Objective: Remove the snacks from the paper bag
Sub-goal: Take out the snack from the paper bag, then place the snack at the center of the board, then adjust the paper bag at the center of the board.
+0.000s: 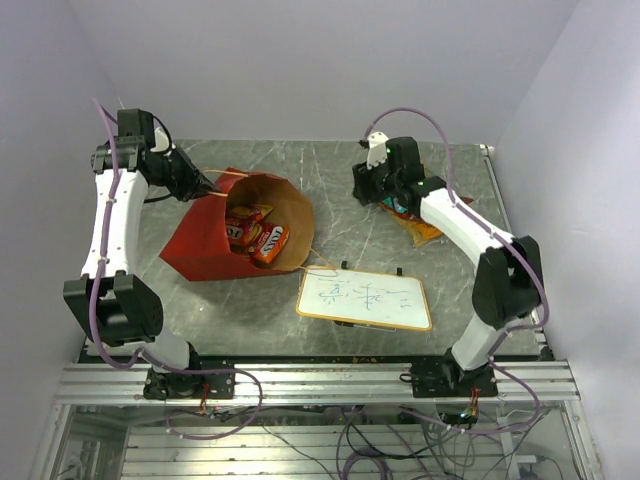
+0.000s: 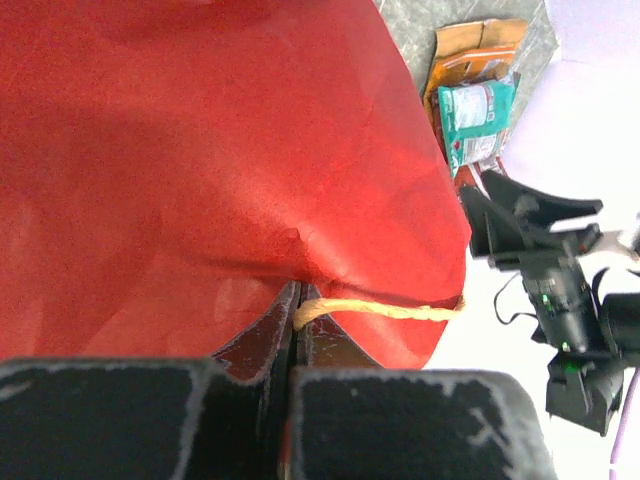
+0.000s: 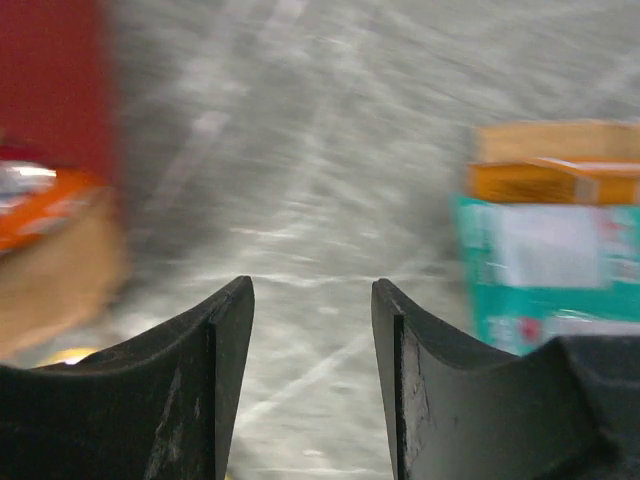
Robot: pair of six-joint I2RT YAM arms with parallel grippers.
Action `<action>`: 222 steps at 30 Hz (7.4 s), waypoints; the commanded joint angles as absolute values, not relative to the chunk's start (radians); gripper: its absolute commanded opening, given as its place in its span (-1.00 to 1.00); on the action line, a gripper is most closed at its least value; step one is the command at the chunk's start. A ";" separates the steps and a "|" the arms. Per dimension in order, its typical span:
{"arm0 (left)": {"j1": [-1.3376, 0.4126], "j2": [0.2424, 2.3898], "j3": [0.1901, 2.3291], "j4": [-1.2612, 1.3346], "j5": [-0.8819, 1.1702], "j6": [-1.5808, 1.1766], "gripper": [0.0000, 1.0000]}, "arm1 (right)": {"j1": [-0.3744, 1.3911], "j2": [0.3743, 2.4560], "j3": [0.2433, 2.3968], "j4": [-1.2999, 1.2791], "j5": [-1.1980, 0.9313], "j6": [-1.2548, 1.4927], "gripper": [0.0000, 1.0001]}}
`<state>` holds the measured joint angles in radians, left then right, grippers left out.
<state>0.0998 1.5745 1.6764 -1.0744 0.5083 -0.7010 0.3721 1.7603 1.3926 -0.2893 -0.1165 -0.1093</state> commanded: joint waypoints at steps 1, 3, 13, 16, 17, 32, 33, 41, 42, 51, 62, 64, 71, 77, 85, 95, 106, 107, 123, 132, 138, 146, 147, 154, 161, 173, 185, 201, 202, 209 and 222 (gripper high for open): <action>0.089 1.533 1.642 -1.075 0.498 -0.681 -0.86 | 0.476 1.655 1.294 -0.149 -0.431 0.245 0.01; 0.090 1.527 1.643 -1.081 0.491 -0.678 -0.86 | 0.533 1.635 1.240 -0.044 -0.453 0.370 0.02; 0.088 1.539 1.681 -1.112 0.487 -0.681 -0.86 | 0.730 1.648 1.084 0.263 -0.216 0.692 0.09; 0.088 1.539 1.669 -1.092 0.513 -0.706 -0.86 | 0.776 1.646 1.033 0.307 -0.129 0.716 0.13; 0.090 1.537 1.663 -1.080 0.524 -0.716 -0.86 | 0.788 1.658 1.033 0.300 -0.120 0.725 0.13; 0.088 1.518 1.630 -1.048 0.538 -0.739 -0.86 | 0.831 1.779 1.138 0.128 0.019 1.010 0.17; 0.088 1.514 1.626 -1.047 0.535 -0.742 -0.86 | 0.837 1.790 1.153 0.112 0.023 1.023 0.17; 0.089 1.491 1.582 -1.034 0.533 -0.752 -0.86 | 0.876 1.901 1.264 0.006 0.040 1.168 0.21; 0.088 1.485 1.581 -1.034 0.530 -0.753 -0.86 | 0.881 1.914 1.279 -0.013 0.040 1.180 0.24; 0.089 1.422 1.521 -1.023 0.518 -0.766 -0.86 | 0.902 1.973 1.316 -0.044 0.041 1.224 0.30; 0.088 1.387 1.479 -1.027 0.508 -0.764 -0.86 | 0.910 2.074 1.429 -0.110 0.083 1.256 0.13; 0.088 1.381 1.473 -1.028 0.507 -0.764 -0.86 | 0.913 2.088 1.455 -0.130 0.093 1.258 0.05; 0.087 1.369 1.492 -1.060 0.486 -0.741 -0.86 | 0.929 2.092 1.462 -0.147 0.115 1.259 0.08; 0.087 1.343 1.453 -1.060 0.485 -0.738 -0.86 | 0.938 2.106 1.474 -0.160 0.143 1.254 -0.04; 0.088 1.304 1.414 -1.126 0.419 -0.688 -0.86 | 0.934 2.069 1.463 -0.104 0.235 1.146 -0.53; 0.088 1.364 1.572 -1.179 0.314 -0.653 -0.86 | 0.933 1.973 1.528 -0.035 0.265 0.933 -1.00; 0.087 1.468 1.768 -1.217 0.253 -0.618 -0.86 | 0.933 1.882 1.620 -0.075 0.209 0.678 -1.00; 0.088 1.478 1.786 -1.223 0.249 -0.610 -0.86 | 0.934 1.873 1.627 -0.080 0.202 0.662 -1.00; 0.088 1.619 2.050 -1.288 0.233 -0.505 -0.86 | 0.908 1.580 1.519 -0.077 0.016 0.194 -1.00; 0.088 1.639 2.051 -1.241 0.312 -0.535 -0.86 | 0.770 1.425 1.453 -0.192 0.092 0.145 -1.00; 0.087 1.638 2.026 -1.204 0.350 -0.555 -0.86 | 0.538 1.350 1.368 -0.190 0.072 0.213 -1.00; 0.089 1.639 2.012 -1.175 0.381 -0.557 -0.86 | 0.305 1.397 1.361 -0.222 0.047 0.228 -1.00; 0.089 1.641 2.009 -1.173 0.385 -0.557 -0.86 | 0.274 1.411 1.363 -0.222 0.030 0.237 -1.00; 0.087 1.647 1.984 -1.154 0.428 -0.569 -0.86 | 0.130 1.485 1.349 -0.178 0.000 0.312 -1.00; 0.088 1.691 2.030 -1.155 0.459 -0.574 -0.86 | 0.061 1.495 1.275 -0.156 0.089 0.316 -1.00; 0.087 1.714 2.023 -1.149 0.465 -0.569 -0.86 | 0.033 1.385 1.008 -0.134 0.243 0.425 -1.00; 0.088 1.733 2.059 -1.163 0.433 -0.542 -0.86 | 0.025 1.324 0.943 -0.285 0.208 0.498 -0.54; 0.088 1.694 2.120 -1.242 0.123 -0.453 -0.86 | 0.271 1.459 1.193 -0.280 -0.110 0.200 0.53; 0.088 1.697 2.138 -1.237 0.095 -0.455 -0.86 | 0.291 1.492 1.210 -0.273 -0.143 0.208 0.53; 0.073 1.641 2.121 -0.972 -0.040 -0.353 -0.86 | 0.398 1.681 1.284 -0.258 -0.318 0.266 0.52; -0.123 1.651 2.123 -0.902 0.004 -0.059 -0.86 | 0.539 1.849 1.350 -0.262 -0.521 0.276 0.26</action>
